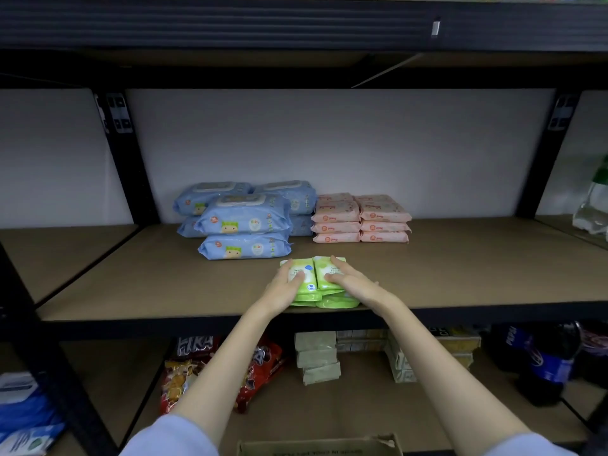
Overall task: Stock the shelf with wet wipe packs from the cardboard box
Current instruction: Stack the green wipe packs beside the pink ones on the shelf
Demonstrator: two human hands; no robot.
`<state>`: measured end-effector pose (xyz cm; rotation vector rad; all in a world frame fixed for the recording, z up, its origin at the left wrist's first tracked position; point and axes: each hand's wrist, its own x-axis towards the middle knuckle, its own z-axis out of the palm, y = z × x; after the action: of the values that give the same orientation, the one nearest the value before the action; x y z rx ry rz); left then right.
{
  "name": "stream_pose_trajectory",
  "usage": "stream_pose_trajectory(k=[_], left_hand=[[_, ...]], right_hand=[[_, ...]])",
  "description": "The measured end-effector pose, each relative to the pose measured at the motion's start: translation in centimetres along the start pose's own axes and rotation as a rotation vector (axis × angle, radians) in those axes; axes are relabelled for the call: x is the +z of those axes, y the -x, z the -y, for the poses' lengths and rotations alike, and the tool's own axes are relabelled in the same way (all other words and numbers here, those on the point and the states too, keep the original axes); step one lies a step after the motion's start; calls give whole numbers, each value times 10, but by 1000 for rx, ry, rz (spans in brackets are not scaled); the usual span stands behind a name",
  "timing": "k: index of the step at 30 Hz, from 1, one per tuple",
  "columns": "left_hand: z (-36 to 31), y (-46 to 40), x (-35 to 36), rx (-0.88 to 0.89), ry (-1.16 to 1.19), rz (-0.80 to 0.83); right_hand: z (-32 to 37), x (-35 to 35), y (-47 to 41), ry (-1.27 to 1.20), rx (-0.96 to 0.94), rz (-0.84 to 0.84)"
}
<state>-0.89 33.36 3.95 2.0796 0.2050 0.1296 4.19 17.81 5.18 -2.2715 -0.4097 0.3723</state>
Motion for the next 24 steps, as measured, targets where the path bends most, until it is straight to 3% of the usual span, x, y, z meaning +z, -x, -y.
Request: stream_pose_trajectory(k=[5, 10, 13, 15, 19, 24], left_hand=[[-8, 16, -5, 12, -140, -97], [-8, 77, 0, 196, -438, -218], [11, 118, 14, 290, -438, -283], [34, 139, 30, 276, -391, -244], [104, 163, 73, 127, -342, -7], [200, 183, 122, -222, -311, 305]], right_hand=[[7, 2, 23, 69, -52, -107], [0, 20, 69, 232, -248, -301], [-22, 42, 95, 245, -345, -437], [-45, 60, 109, 227, -362, -473], [-103, 102, 126, 201, -233, -303], [-191, 154, 135, 147, 119, 8]])
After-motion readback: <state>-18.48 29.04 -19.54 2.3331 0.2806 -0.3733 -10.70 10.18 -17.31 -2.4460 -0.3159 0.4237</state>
